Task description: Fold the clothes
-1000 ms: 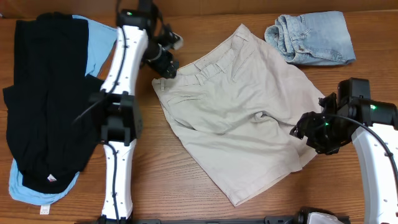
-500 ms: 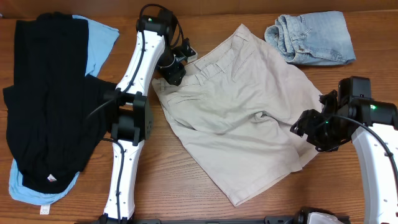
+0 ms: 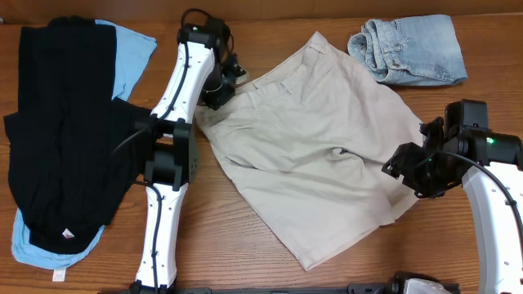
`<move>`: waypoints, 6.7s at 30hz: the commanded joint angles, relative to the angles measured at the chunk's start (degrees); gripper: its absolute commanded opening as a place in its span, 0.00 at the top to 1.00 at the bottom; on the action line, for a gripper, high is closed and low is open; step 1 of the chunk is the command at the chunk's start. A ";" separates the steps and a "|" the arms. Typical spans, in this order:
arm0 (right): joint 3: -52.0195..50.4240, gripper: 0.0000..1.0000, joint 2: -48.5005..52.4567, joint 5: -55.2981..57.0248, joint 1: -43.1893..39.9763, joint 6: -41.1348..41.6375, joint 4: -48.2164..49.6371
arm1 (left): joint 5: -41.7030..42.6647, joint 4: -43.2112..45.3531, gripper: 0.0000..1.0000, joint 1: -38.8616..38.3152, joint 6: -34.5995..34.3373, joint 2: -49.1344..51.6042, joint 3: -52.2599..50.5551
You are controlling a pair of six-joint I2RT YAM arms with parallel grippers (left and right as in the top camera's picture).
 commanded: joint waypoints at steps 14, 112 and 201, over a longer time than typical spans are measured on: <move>0.00 0.47 3.17 -3.28 4.72 1.16 6.91 | -5.03 -12.63 0.96 15.19 -22.84 0.83 0.24; -0.33 0.25 -1.81 3.87 11.06 5.40 7.41 | 21.18 34.40 0.30 1.31 -9.46 4.22 0.24; -0.33 0.21 16.74 4.74 11.28 6.01 28.28 | 13.64 -0.02 0.20 6.82 -7.15 1.44 11.23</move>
